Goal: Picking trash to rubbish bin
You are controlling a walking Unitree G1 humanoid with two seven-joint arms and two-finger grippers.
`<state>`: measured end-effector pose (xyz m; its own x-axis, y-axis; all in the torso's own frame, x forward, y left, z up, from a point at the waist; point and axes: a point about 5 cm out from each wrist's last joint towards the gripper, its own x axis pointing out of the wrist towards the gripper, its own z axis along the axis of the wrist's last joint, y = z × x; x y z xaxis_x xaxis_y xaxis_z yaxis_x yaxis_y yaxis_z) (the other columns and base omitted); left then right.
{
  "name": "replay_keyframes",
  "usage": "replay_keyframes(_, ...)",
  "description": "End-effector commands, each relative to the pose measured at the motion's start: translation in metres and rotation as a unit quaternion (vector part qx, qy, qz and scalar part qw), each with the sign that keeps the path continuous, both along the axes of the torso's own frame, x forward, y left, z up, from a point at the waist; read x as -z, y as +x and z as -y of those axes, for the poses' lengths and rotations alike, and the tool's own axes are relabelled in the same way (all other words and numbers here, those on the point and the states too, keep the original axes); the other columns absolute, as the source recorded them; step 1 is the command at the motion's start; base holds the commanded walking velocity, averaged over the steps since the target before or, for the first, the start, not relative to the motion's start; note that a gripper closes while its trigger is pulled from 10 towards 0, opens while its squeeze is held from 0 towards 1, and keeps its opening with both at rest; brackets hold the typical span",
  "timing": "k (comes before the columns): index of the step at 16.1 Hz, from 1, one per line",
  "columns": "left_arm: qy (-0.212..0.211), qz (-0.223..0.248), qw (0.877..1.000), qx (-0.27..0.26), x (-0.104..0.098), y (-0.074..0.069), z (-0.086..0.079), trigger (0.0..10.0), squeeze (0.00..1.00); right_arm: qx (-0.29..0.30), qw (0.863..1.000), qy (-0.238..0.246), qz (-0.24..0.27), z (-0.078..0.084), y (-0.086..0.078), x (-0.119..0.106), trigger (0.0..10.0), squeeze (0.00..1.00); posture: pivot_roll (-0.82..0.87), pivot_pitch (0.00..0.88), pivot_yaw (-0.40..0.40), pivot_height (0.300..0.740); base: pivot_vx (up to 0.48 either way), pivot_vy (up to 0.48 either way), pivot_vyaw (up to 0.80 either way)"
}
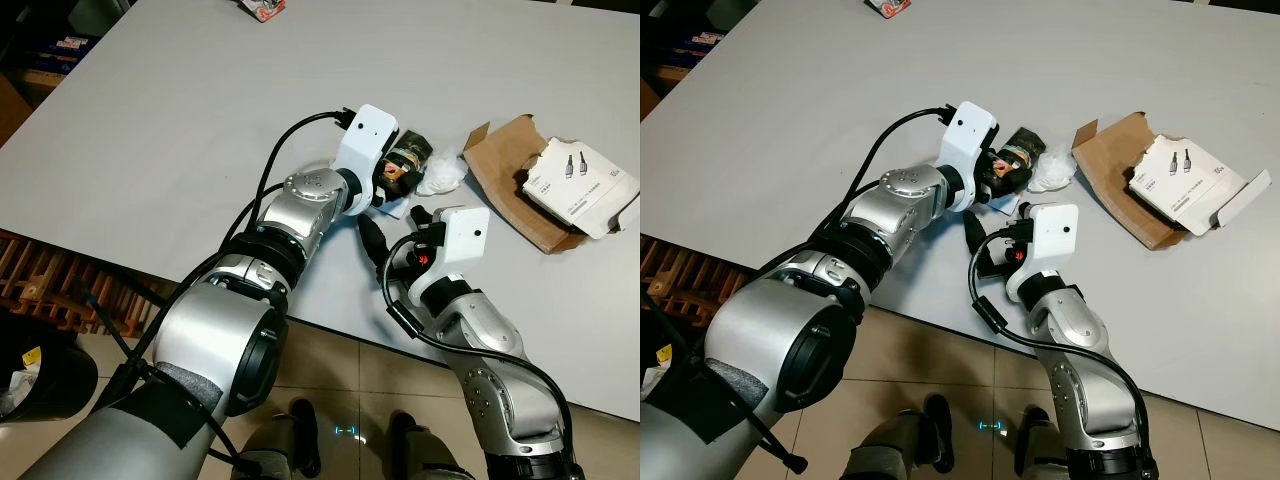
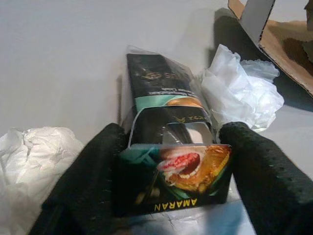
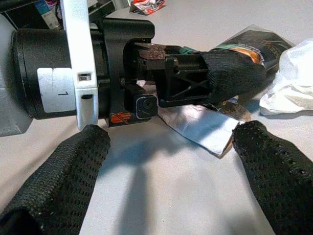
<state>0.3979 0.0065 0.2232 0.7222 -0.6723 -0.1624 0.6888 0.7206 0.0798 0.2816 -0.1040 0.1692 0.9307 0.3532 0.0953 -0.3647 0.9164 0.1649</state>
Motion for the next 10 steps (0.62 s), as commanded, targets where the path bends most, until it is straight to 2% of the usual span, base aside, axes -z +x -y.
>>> replay_keyframes(1,0.002,-0.003,1.0,-0.004,0.0041,0.0,-0.0022,1.7,0.0,-0.002,1.0,0.001,0.005,-0.0021,-0.0029,-0.001,10.0,0.0,-0.1,0.261,0.129,0.74,0.0,0.0,0.0)
replay_keyframes(2,0.002,-0.002,1.0,-0.005,0.004,0.0002,-0.0025,1.6,0.0,-0.002,1.0,0.001,0.005,-0.0021,-0.0029,-0.001,10.0,0.0,-0.1,0.259,0.129,0.74,0.0,0.0,0.0)
replay_keyframes(3,0.002,-0.002,1.0,-0.005,0.004,0.0002,-0.0025,2.0,0.0,-0.003,1.0,0.001,0.005,-0.0022,-0.0029,-0.0011,10.0,0.0,-0.1,0.26,0.129,0.74,0.0,0.0,0.0)
replay_keyframes(5,0.003,-0.001,1.0,-0.005,0.004,0.0002,-0.0026,1.7,0.0,-0.003,1.0,0.001,0.005,-0.0023,-0.0027,-0.0012,10.0,0.0,-0.1,0.259,0.127,0.74,0.0,0.0,0.0)
replay_keyframes(8,0.002,0.0,1.0,-0.005,0.0032,0.0005,-0.0029,2.1,0.0,-0.004,1.0,0.001,0.006,-0.0024,-0.0024,-0.0013,10.0,0.0,-0.1,0.254,0.127,0.74,0.0,0.0,0.0)
replay_keyframes(9,0.002,0.003,1.0,-0.006,0.002,0.0008,-0.0034,3.4,0.0,-0.004,1.0,0.001,0.006,-0.0026,-0.0023,-0.0012,10.0,0.0,-0.1,0.253,0.128,0.74,0.0,0.0,0.0)
replay_keyframes(10,0.003,0.005,1.0,-0.007,0.0014,0.0011,-0.0038,6.3,0.0,-0.004,1.0,0.001,0.006,-0.0026,-0.0022,-0.0011,10.0,0.0,-0.1,0.251,0.128,0.74,0.0,0.0,0.0)
